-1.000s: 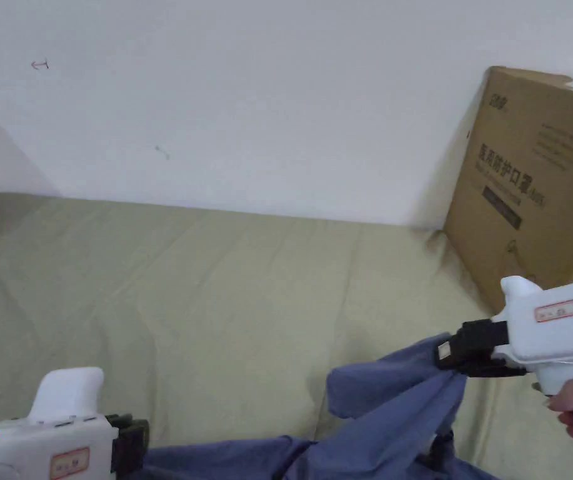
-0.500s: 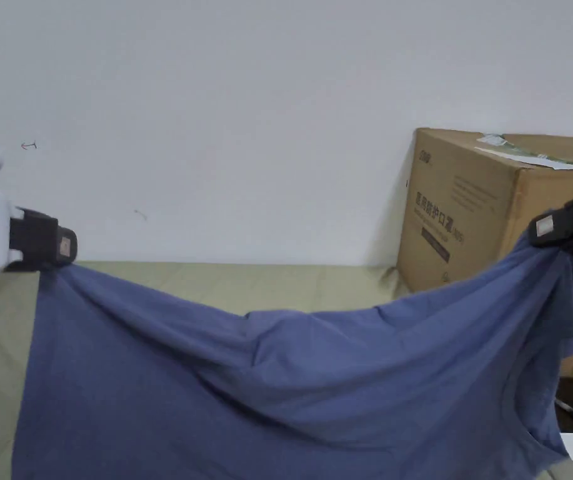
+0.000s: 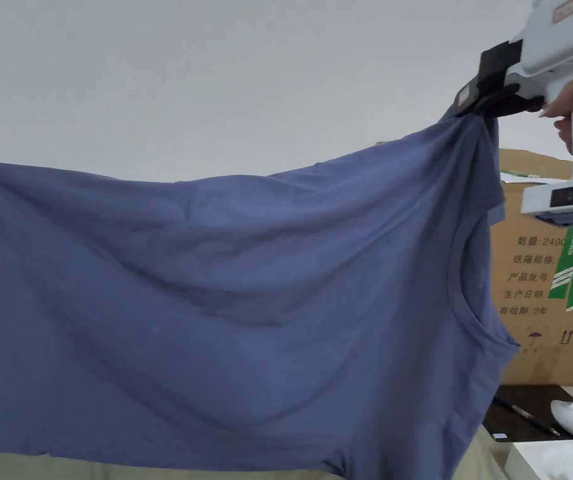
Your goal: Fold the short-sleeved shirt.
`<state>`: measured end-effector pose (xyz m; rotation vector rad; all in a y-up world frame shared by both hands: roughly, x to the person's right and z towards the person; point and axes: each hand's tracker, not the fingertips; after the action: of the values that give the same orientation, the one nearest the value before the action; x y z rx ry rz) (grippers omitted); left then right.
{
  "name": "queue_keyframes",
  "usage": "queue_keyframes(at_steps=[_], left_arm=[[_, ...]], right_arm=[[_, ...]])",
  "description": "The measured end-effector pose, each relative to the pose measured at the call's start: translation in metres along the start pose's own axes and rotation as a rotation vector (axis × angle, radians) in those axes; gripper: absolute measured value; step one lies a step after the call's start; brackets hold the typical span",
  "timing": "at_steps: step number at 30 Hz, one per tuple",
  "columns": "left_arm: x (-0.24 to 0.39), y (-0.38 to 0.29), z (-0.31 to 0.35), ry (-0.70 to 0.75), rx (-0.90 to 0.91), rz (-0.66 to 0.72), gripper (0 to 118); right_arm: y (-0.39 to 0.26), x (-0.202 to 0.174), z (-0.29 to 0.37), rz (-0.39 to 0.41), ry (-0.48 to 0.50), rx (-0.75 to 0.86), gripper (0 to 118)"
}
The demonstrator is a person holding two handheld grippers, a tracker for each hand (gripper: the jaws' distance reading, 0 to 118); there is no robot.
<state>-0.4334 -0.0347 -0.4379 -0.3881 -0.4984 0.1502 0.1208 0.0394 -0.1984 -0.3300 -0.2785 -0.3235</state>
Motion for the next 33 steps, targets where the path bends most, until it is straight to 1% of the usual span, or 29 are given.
queue_keyframes(at_steps=[4,5,8,11,15,18,20,21,22,23,24,25,27,29,30,32,33], left_arm=[[-0.007,0.011,-0.041,0.029,0.028,0.004,2],[-0.008,0.013,-0.05,0.034,0.047,0.005,2],[-0.01,0.022,-0.073,0.042,0.099,0.016,2],[-0.011,0.021,-0.087,0.024,0.152,0.055,2],[-0.011,-0.006,-0.108,0.043,0.157,0.028,2],[-0.015,-0.051,-0.121,0.025,0.055,0.051,2],[-0.02,-0.095,-0.128,0.006,-0.007,0.058,2],[-0.022,-0.115,-0.128,-0.006,-0.029,0.073,2],[-0.024,-0.139,-0.128,-0.025,-0.081,0.09,2],[-0.027,-0.165,-0.128,-0.039,-0.115,0.123,2],[-0.028,-0.186,-0.129,-0.014,-0.175,0.131,2],[-0.028,-0.213,-0.126,0.005,-0.246,0.135,2],[-0.027,-0.259,-0.11,-0.035,-0.303,0.1,2],[-0.022,-0.298,-0.084,-0.044,-0.355,0.056,2],[-0.02,-0.311,-0.068,-0.056,-0.355,0.063,2],[-0.018,-0.334,-0.033,-0.07,-0.382,0.078,2],[-0.014,-0.34,-0.017,-0.067,-0.377,0.05,2]], right_arm=[[0.019,-0.005,-0.038,0.019,-0.041,0.051,1],[0.011,-0.014,-0.031,0.028,-0.066,0.079,1],[0.016,-0.019,-0.046,0.066,-0.092,0.162,1],[0.013,-0.022,-0.056,0.071,-0.098,0.215,1],[-0.012,-0.018,-0.074,0.124,-0.091,0.241,1],[-0.058,-0.007,-0.087,0.142,-0.098,0.182,1],[-0.107,0.005,-0.095,0.116,-0.087,0.123,1],[-0.128,0.009,-0.096,0.119,-0.092,0.091,1],[-0.159,0.014,-0.094,0.123,-0.11,0.099,1],[-0.19,0.017,-0.089,0.143,-0.161,0.088,1],[-0.215,0.023,-0.086,0.128,-0.155,0.067,1],[-0.24,0.034,-0.086,0.133,-0.142,0.012,1],[-0.292,0.047,-0.071,0.091,-0.135,-0.052,1],[-0.337,0.06,-0.047,0.067,-0.133,-0.1,1],[-0.353,0.063,-0.034,0.075,-0.136,-0.108,1],[-0.384,0.071,0.003,0.044,-0.142,-0.119,1],[-0.393,0.074,0.017,0.027,-0.136,-0.137,1]])
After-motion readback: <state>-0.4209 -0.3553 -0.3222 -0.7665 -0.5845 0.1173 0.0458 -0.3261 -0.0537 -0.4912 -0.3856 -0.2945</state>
